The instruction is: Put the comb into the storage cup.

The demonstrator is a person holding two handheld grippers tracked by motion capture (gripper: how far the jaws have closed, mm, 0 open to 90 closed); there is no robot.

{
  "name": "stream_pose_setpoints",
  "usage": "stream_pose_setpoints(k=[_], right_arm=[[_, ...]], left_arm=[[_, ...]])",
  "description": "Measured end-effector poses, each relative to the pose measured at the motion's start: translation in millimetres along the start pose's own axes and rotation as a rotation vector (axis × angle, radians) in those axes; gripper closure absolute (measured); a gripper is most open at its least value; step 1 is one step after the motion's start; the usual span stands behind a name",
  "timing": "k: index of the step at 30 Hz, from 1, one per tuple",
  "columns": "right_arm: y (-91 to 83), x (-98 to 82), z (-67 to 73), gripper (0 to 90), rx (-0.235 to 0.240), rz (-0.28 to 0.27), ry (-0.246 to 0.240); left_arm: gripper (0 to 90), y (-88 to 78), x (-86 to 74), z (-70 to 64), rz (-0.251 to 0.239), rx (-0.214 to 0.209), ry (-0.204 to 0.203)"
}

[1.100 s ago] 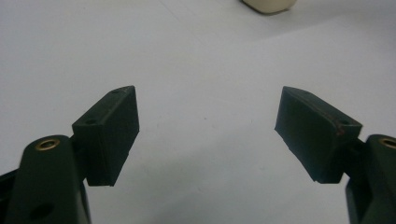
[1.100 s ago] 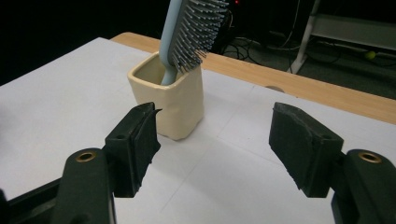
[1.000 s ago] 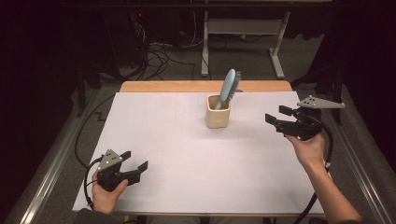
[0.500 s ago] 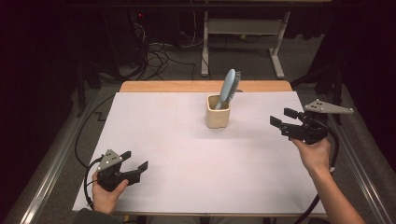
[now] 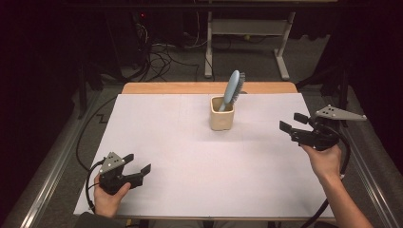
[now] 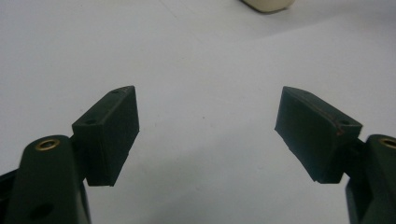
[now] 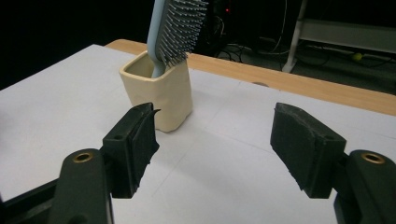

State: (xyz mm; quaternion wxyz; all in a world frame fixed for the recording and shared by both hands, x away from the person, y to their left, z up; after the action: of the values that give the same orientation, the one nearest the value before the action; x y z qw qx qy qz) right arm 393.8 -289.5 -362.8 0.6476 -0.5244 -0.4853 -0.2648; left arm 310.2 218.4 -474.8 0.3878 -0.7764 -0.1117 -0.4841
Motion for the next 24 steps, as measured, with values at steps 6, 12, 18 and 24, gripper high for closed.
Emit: stream_pose_setpoints(k=[6, 12, 18, 24], right_arm=[[-3.8, -1.6, -1.4, 31.9, -0.003, -0.005, 0.0], [-4.9, -4.5, -2.5, 31.9, -0.007, -0.007, 0.0], [-5.2, -7.8, -3.3, 31.8, -0.01, -0.007, 0.002], [-8.5, -9.8, -3.6, 31.5, -0.01, -0.015, 0.003]], left_arm=[[22.5, 0.1, -0.1, -0.1, 0.001, -0.002, -0.001], [22.5, 0.4, -0.2, -0.2, 0.004, -0.003, -0.001], [22.5, 0.0, -0.3, -0.1, 0.003, -0.001, -0.001], [22.5, 0.2, -0.3, -0.5, 0.005, -0.003, 0.0]])
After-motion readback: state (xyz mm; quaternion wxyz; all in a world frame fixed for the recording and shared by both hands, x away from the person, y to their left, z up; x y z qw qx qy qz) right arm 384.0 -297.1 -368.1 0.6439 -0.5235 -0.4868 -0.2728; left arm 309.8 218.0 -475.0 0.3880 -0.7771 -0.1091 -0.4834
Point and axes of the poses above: each handheld gripper's, and its own axes: y roughly forward along the jaws, x roughly out of its top, z roughly to its left, the point moved 5 cm from there along y, roughly forward along the jaws, and after that the axes turned 13 degrees about -x, right-handed, at the moved point
